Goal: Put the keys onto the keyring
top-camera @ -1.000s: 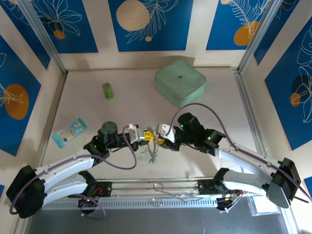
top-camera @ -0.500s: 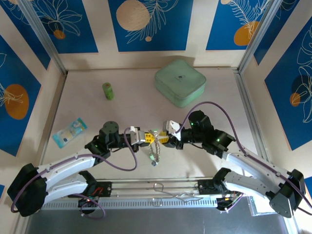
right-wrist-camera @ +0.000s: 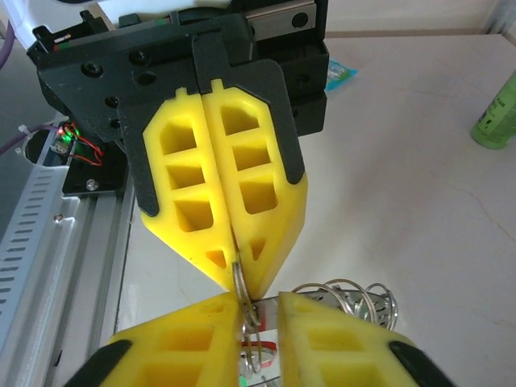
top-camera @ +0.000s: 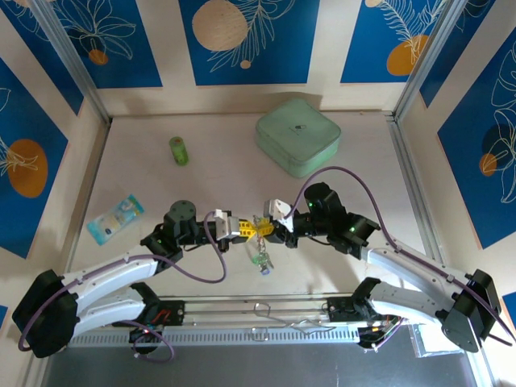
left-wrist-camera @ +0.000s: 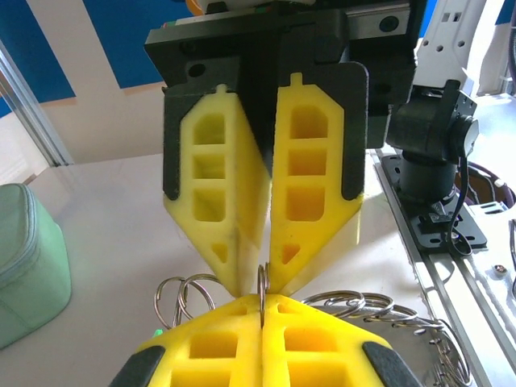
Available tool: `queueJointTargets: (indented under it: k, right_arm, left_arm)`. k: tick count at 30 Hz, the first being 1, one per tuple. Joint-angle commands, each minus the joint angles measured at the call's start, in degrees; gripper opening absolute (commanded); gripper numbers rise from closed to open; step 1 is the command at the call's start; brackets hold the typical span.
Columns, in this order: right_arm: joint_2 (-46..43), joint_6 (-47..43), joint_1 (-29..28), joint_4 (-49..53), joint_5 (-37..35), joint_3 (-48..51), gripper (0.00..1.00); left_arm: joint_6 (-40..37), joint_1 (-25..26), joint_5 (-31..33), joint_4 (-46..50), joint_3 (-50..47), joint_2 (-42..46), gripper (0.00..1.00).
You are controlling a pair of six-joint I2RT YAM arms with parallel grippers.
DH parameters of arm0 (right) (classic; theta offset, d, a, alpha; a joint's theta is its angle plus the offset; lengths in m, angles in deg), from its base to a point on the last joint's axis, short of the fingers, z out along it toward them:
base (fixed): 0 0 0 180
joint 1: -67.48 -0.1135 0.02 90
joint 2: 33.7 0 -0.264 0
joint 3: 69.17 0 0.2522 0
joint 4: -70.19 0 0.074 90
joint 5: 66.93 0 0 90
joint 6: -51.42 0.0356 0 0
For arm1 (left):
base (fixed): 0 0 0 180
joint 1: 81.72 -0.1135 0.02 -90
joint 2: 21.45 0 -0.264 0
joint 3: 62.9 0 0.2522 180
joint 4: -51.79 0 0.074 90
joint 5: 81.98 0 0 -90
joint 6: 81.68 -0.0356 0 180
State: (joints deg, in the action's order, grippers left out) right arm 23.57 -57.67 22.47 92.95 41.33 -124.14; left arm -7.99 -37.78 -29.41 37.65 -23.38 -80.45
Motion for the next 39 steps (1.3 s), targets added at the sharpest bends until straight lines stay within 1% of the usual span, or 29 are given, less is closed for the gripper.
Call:
queueJointTargets:
  k: [1, 2, 3, 4, 5, 6, 7, 8, 10, 14, 16, 23, 26, 28, 29, 30, 31, 34, 35, 36, 37, 39]
  right_arm:
    - [0.9, 0.46, -0.6, -1.27, 0.46, -0.09, 0.06]
    - [0.91, 0.22, -0.56, -1.13, 0.62, -0.24, 0.02]
    - [0.91, -0.25, -0.6, -0.61, 0.63, -0.49, 0.0]
    - [0.83, -0.69, -0.65, 0.19, 0.36, -0.9, 0.0]
    - [0.78, -1.25, -0.69, 1.04, -0.15, -1.38, 0.0]
    - [0.52, -1.9, -0.69, 2.09, -0.8, -1.83, 0.0]
    - [0.26, -2.73, -0.68, 3.15, -1.63, -2.33, 0.0]
    - [0.04, -3.59, -0.69, 4.11, -2.31, -2.74, 0.0]
    - [0.03, -5.74, -0.76, 7.09, -3.76, -4.26, 0.0]
    - [1.92, -9.56, -1.55, 13.93, -6.82, -8.47, 0.0]
    - [3.04, -11.03, -2.68, 16.08, -8.48, -10.19, 0.0]
    - [5.41, -12.81, -4.79, 17.32, -10.08, -13.46, 0.0]
    - [6.5, -13.7, -5.88, 18.1, -10.09, -14.56, 0.0]
    - [7.26, -14.17, -6.59, 18.66, -10.38, -15.33, 0.0]
    - [7.46, -14.36, -6.94, 18.77, -10.49, -15.55, 0.0]
    - [7.63, -14.52, -7.14, 18.81, -10.64, -15.73, 0.0]
    - [7.65, -14.71, -7.43, 18.78, -10.79, -15.83, 0.0]
    - [6.97, -13.96, -7.29, 17.78, -10.45, -15.21, 0.0]
    - [6.25, -13.19, -6.8, 16.78, -9.91, -14.51, 0.04]
    - [5.13, -11.89, -5.62, 15.3, -8.45, -13.24, 0.16]
    - [3.7, -10.12, -3.98, 13.66, -5.64, -11.6, 0.25]
    - [1.19, -6.52, -0.4, 10.05, 0.75, -8.43, 0.32]
  left_arm:
    - [1.24, 0.79, -3.12, -5.58, 1.09, 0.11, 0.0]
    - [1.37, 0.79, -2.86, -5.61, 1.05, 0.18, 0.0]
    - [1.37, 0.77, -2.18, -5.61, 0.89, 0.27, 0.0]
    - [1.49, 0.79, -0.83, -5.31, 0.86, 0.46, 0.0]
    - [1.57, 0.78, 0.86, -4.59, 0.85, 0.7, 0.03]
    - [1.49, 0.78, 3.09, -3.18, 1.08, 0.96, 0.15]
    - [0.73, 0.82, 4.87, -0.73, 1.55, 1.43, 0.25]
    - [-0.59, 0.79, 5.84, 2.03, 2.1, 1.75, 0.29]
    - [-3.85, 0.88, 6.73, 8.8, 3.74, 2.39, 0.3]
    - [-7.07, 0.97, 6.86, 17.49, 6.8, 2.4, 0.26]
    - [-7.5, 0.97, 6.48, 19.43, 7.82, 2.23, 0.26]
    - [-9.1, 1.14, 5.07, 23.54, 10.23, 0.94, 0.22]
    - [-9.96, 1.19, 4.74, 24.96, 10.88, 0.22, 0.16]
    - [-10.22, 1.3, 4.36, 25.09, 11.11, -0.06, 0.08]
    - [-10.38, 1.36, 4.29, 25.22, 11.2, -0.14, 0.07]
    - [-10.63, 1.39, 4.2, 25.5, 11.39, -0.23, 0.02]
    - [-11.04, 1.41, 4.14, 25.92, 11.58, -0.32, 0.0]
    - [-11.51, 1.46, 4.13, 26.02, 11.45, -0.07, 0.0]
    - [-11.47, 1.43, 4.16, 25.6, 11.15, 0.17, 0.0]
    - [-11.24, 1.5, 4.23, 24.39, 10.51, 0.58, 0.0]
    - [-10.47, 1.45, 4.53, 22.07, 9.47, 1.17, 0.0]
    - [-6.67, 1.45, 5.29, 13.79, 5.98, 2.06, 0.0]
